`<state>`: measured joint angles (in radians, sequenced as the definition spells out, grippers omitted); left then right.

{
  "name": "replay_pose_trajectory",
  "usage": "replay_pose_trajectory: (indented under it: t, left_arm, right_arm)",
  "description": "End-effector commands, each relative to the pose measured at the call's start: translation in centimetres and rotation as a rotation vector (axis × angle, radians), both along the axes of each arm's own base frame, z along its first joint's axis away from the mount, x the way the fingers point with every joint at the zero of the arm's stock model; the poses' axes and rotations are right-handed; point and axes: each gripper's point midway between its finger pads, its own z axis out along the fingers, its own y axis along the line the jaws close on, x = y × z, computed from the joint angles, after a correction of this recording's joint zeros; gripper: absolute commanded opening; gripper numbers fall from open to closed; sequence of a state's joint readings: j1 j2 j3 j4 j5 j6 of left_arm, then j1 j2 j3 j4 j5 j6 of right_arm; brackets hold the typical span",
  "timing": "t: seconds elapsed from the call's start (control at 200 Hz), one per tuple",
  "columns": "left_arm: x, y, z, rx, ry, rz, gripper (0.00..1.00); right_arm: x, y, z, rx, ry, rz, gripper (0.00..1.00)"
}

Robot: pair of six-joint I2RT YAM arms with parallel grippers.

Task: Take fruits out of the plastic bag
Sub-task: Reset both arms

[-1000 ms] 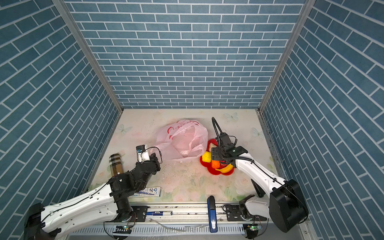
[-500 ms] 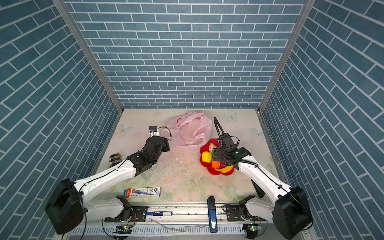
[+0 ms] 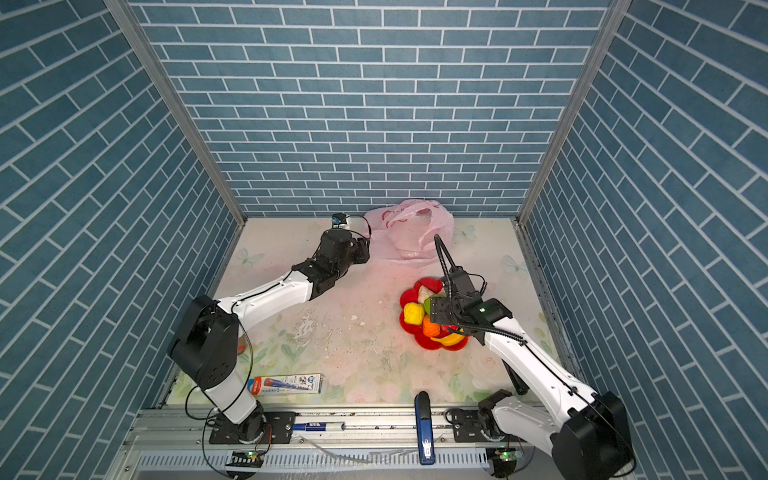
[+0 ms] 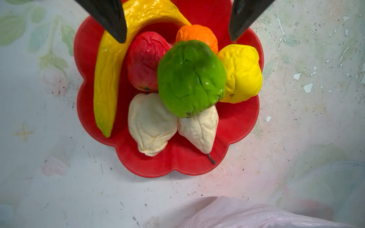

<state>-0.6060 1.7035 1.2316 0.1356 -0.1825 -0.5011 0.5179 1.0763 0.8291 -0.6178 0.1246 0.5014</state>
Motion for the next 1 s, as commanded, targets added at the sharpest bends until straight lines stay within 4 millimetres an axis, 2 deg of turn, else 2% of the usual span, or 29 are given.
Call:
replay_pose_trajectory:
  t: [0.0, 0.13, 0.3, 0.52, 0.615, 0.725, 0.795, 0.855, 0.88, 0.995]
  left_arm:
    - [-1.3, 1.0, 2.1, 0.010, -0.007, -0.013, 0.62]
    - [-3.9, 3.0, 2.9, 0.011, -0.003, 0.003, 0.67]
    - [-8.1, 6.0, 4.1, -0.005, -0.007, 0.026, 0.70]
    - [-13.2, 9.7, 4.8, 0.010, -0.004, 0.063, 0.72]
    - [-14.8, 11.2, 4.8, 0.018, 0.000, 0.081, 0.73]
    - [-16.2, 12.8, 4.9, 0.051, -0.003, 0.103, 0.78]
    - [-16.8, 13.8, 4.9, 0.094, -0.004, 0.117, 0.86]
    - [-17.2, 14.9, 4.5, 0.142, 0.002, 0.143, 0.96]
    - [-17.3, 15.4, 4.2, 0.163, 0.004, 0.158, 0.99]
    - [-17.6, 17.8, 3.2, 0.263, 0.018, 0.246, 0.99]
  right_arm:
    - [0.0, -1.4, 1.2, 0.013, -0.012, -0.073, 0.82]
    - [0.2, -3.0, 1.4, 0.015, 0.002, -0.127, 0.79]
    - [0.6, -5.9, 1.5, 0.034, 0.023, -0.232, 0.71]
    - [0.5, -10.4, 0.1, 0.048, 0.073, -0.390, 0.37]
    - [0.5, -12.0, -1.3, 0.060, 0.108, -0.445, 0.29]
    - [0.5, -13.2, -3.1, 0.068, 0.152, -0.483, 0.25]
    - [0.8, -13.6, -3.6, 0.051, 0.140, -0.475, 0.25]
    - [1.2, -13.5, -3.7, 0.046, 0.107, -0.451, 0.29]
    - [1.4, -13.6, -3.7, 0.043, 0.093, -0.448, 0.32]
    - [2.4, -14.0, -3.9, 0.024, 0.025, -0.436, 0.54]
